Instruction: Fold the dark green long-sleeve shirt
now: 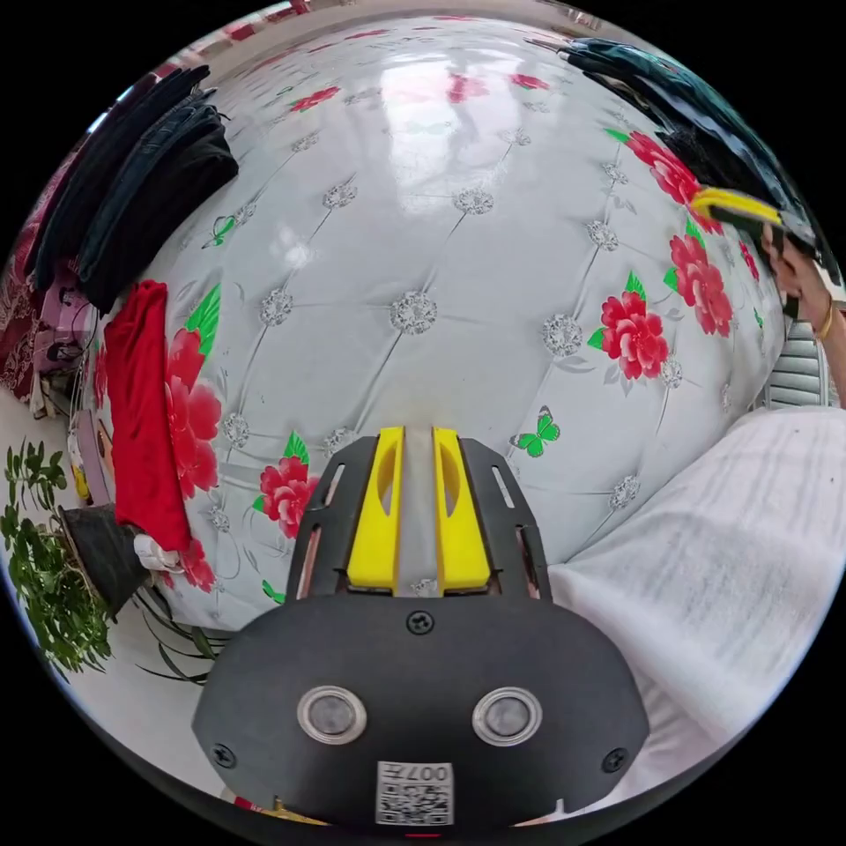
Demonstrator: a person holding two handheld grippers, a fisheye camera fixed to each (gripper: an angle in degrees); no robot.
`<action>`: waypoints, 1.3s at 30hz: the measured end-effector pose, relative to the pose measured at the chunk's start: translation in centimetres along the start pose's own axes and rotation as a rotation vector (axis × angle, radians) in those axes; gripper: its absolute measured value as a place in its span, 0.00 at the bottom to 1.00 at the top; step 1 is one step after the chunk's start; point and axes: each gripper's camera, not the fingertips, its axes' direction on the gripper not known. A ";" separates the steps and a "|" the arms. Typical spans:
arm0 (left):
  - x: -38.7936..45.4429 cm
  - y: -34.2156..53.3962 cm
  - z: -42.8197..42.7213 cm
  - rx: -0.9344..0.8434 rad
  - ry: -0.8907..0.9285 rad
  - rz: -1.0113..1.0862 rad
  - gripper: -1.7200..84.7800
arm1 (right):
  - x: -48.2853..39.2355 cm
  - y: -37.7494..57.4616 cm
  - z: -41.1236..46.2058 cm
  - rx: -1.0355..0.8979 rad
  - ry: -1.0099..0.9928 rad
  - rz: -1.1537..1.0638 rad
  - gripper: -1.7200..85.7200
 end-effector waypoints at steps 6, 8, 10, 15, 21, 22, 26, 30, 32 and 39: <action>0.4 2.3 0.1 0.068 0.028 -0.057 0.08 | 18.5 1.8 -14.9 0.347 0.531 0.488 0.12; 0.4 2.9 0.3 0.068 0.035 -0.088 0.08 | 23.5 2.8 -17.3 0.327 0.559 0.626 0.12; 0.8 3.4 0.6 0.055 0.021 -0.118 0.08 | 27.4 3.9 -17.7 0.256 0.479 0.728 0.11; 0.9 5.7 1.5 0.074 0.012 -0.205 0.07 | 25.3 5.8 -17.1 0.254 0.343 0.678 0.06; 2.0 10.3 0.9 0.303 0.348 -0.158 0.12 | 10.3 6.5 -18.4 0.409 0.071 0.373 0.03; 2.7 11.1 0.4 0.347 0.341 -0.116 0.12 | 8.6 6.7 -18.7 0.428 0.013 0.350 0.03; 3.7 13.6 -0.6 0.413 0.287 -0.010 0.11 | -5.9 6.5 -17.9 0.367 -0.293 0.056 0.03; 0.9 17.9 0.1 0.501 0.350 -0.122 0.07 | -23.4 7.1 -16.6 0.175 -0.659 -0.366 0.04; -1.5 20.4 1.2 0.518 0.388 -0.237 0.06 | -29.1 7.8 -17.0 0.113 -0.769 -0.541 0.05; -11.1 35.6 5.7 0.510 0.282 -0.738 0.03 | -34.4 8.5 -19.1 0.212 -0.567 -0.685 0.08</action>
